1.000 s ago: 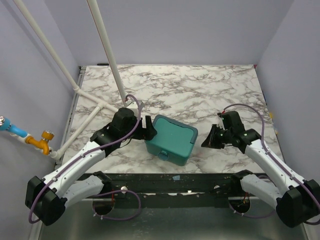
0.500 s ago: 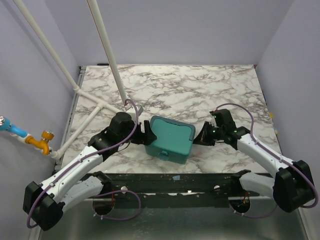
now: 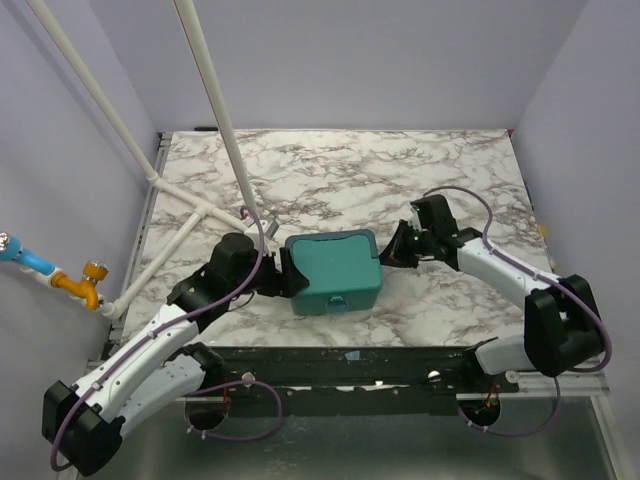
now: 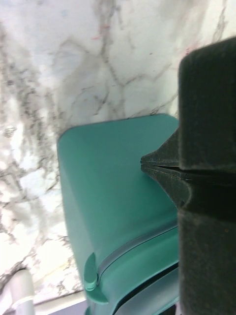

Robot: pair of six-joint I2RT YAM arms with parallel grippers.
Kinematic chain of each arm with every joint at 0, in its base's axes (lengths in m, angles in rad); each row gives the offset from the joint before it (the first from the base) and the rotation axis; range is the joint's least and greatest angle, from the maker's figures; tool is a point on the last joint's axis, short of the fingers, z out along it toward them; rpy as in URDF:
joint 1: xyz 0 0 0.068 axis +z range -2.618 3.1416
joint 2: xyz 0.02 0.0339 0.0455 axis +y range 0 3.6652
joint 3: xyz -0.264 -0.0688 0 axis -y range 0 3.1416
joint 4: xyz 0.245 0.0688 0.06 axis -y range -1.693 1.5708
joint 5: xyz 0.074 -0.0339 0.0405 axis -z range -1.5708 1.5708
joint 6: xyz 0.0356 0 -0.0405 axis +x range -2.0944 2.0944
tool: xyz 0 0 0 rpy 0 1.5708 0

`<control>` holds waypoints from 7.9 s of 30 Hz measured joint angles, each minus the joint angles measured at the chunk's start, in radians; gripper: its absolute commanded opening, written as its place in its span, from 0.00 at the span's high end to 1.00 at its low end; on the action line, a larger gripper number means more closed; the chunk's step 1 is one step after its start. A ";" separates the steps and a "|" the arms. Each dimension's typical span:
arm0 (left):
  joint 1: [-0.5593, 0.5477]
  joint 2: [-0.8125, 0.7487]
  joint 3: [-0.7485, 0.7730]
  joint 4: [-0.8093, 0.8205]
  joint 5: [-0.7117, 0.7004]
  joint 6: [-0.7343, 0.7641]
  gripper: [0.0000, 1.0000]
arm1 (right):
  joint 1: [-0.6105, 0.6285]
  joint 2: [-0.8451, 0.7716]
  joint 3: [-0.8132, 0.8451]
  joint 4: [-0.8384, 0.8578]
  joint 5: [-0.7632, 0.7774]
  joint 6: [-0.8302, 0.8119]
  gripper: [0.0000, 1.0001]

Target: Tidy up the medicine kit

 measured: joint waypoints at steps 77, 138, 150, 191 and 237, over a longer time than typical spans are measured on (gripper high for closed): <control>0.095 0.500 0.368 0.007 0.056 0.120 0.21 | -0.089 -0.217 -0.115 0.065 -0.004 -0.034 0.90; -0.056 0.291 0.096 0.177 0.169 0.020 0.23 | -0.089 -0.554 -0.290 -0.088 0.007 0.099 0.75; -0.056 0.292 0.090 0.192 0.169 0.021 0.23 | -0.089 -0.669 -0.288 -0.157 0.076 0.131 0.69; -0.056 0.292 0.085 0.200 0.173 0.021 0.23 | -0.087 -0.640 -0.440 0.103 -0.037 0.236 0.97; -0.139 0.373 0.433 -0.002 0.140 0.109 0.22 | -0.087 -0.504 -0.095 -0.325 0.114 -0.123 0.99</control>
